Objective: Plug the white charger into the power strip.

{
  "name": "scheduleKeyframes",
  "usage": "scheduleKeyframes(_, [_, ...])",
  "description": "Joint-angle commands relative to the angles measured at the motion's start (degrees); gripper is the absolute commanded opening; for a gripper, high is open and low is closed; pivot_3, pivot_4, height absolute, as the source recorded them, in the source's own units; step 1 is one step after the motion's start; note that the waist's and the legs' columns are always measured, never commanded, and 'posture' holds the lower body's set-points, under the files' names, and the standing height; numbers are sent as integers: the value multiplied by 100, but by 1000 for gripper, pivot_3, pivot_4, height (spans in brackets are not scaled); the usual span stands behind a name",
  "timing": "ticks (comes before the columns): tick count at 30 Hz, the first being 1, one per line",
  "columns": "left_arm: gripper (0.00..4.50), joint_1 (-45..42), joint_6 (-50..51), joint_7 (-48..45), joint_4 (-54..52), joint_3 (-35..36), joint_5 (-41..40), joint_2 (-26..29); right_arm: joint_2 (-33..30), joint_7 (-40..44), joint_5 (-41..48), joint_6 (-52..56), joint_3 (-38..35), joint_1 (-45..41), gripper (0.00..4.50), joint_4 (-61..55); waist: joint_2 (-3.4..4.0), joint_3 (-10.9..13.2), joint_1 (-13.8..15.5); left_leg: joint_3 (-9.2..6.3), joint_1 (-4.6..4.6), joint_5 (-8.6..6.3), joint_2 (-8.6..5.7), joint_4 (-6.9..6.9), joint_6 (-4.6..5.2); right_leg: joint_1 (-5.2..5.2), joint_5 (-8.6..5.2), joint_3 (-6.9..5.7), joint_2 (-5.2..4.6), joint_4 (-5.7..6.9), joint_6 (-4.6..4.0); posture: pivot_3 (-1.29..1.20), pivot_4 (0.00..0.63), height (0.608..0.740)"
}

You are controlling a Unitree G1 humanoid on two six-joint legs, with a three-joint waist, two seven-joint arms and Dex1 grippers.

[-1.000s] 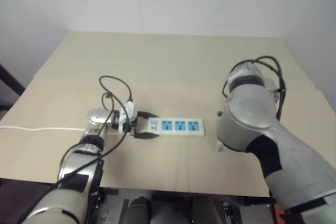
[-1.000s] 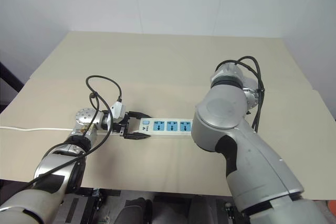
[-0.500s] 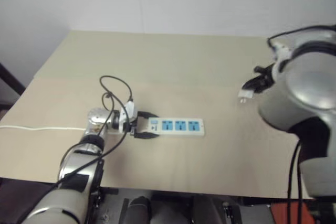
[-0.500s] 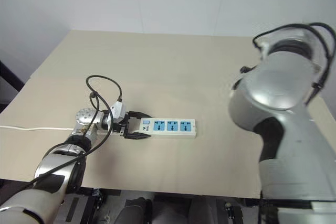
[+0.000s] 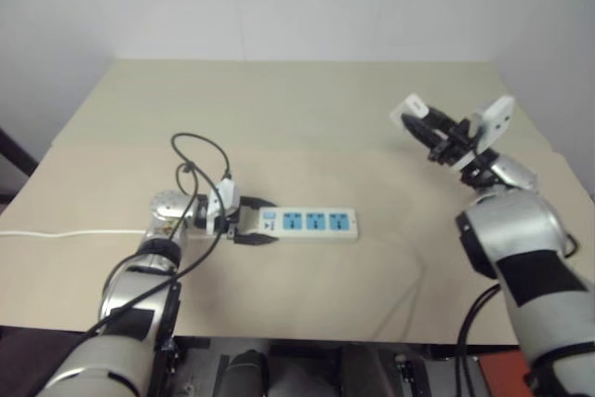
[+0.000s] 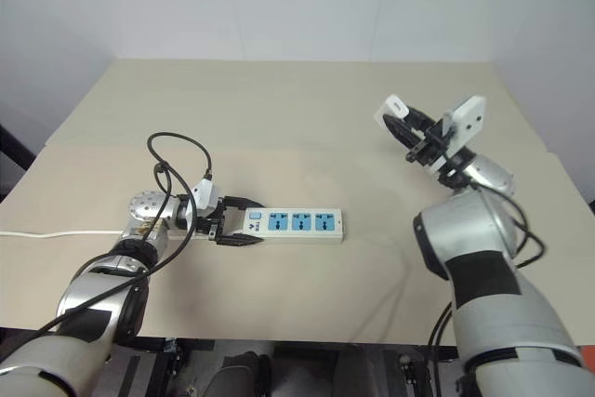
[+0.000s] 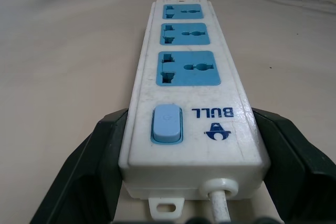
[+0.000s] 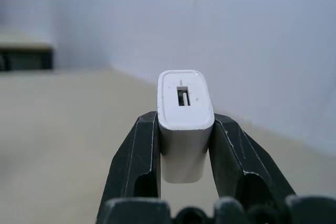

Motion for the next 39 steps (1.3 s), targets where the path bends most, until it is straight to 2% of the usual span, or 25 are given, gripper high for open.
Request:
scheduleKeyframes(1, [3266,2,-97,-22,-66,29,50,104,-108,393,-268,-186,-601,-205,1095,147,-1,-1,6,0,2,0,1,-2,0,1,0,0,1,0,0,0,150,740])
scheduleKeyframes(9, [3266,32,-89,-22,-112,-24,17,129,410,465,-2087,-2257,-1607,-131,1095,147,-1,0,-10,2,-7,0,1,-1,0,-8,0,1,2,2,0,0,150,740])
scheduleKeyframes(11, [3266,29,-82,-22,-126,-37,1,122,533,465,-2749,-2575,-2091,-14,1095,147,-2,0,-1,2,-7,0,1,0,0,-8,0,0,2,2,0,0,150,740])
scheduleKeyframes(15, [3266,13,-71,-22,-141,-68,-12,118,592,465,-3889,-2250,-2905,109,1095,147,-3,0,34,1,-13,0,0,0,-1,-8,0,0,2,-2,0,0,150,740])
scheduleKeyframes(19, [3266,0,-69,-22,-142,-98,-11,123,491,465,-4776,-1201,-3403,45,1095,147,-2,0,39,1,-12,0,0,-1,-1,-7,0,-1,2,-4,0,0,150,740])
scheduleKeyframes(22, [3266,-7,-78,-22,-144,-120,11,133,410,465,-5321,-215,-3577,-141,1095,147,-3,0,36,1,-11,0,0,-2,0,-7,0,-1,1,-4,0,0,150,740])
scheduleKeyframes(23, [3266,-9,-76,-22,-146,-125,12,135,352,465,-5565,481,-3640,-278,1095,147,-2,0,35,1,-13,0,0,-2,0,-7,0,-1,1,-5,0,0,150,740])
scheduleKeyframes(26, [3266,-8,-70,-22,-161,-135,5,142,283,354,-5973,1614,-3618,-516,1095,147,-2,0,35,1,-13,0,0,-2,0,-8,0,-1,2,-5,0,0,150,740])
scheduleKeyframes(29, [3266,-16,-67,-22,-164,-134,1,165,317,168,-6303,1842,-3677,-564,1095,147,-3,0,34,0,-14,0,0,-2,0,-8,0,0,2,-5,0,0,150,740])
scheduleKeyframes(36, [3266,-52,-57,-22,-155,-149,7,199,696,-39,-6998,447,-4141,-140,1095,147,-5,1,-14,0,-14,0,-1,-2,-1,-8,0,-1,2,-7,0,0,150,740])
scheduleKeyframes(39, [3266,-84,-47,-22,-147,-169,10,203,771,-286,-7363,786,-4171,-189,1095,147,-6,1,-17,0,-14,0,-1,-2,-1,-9,-1,-1,1,-4,0,0,150,740])
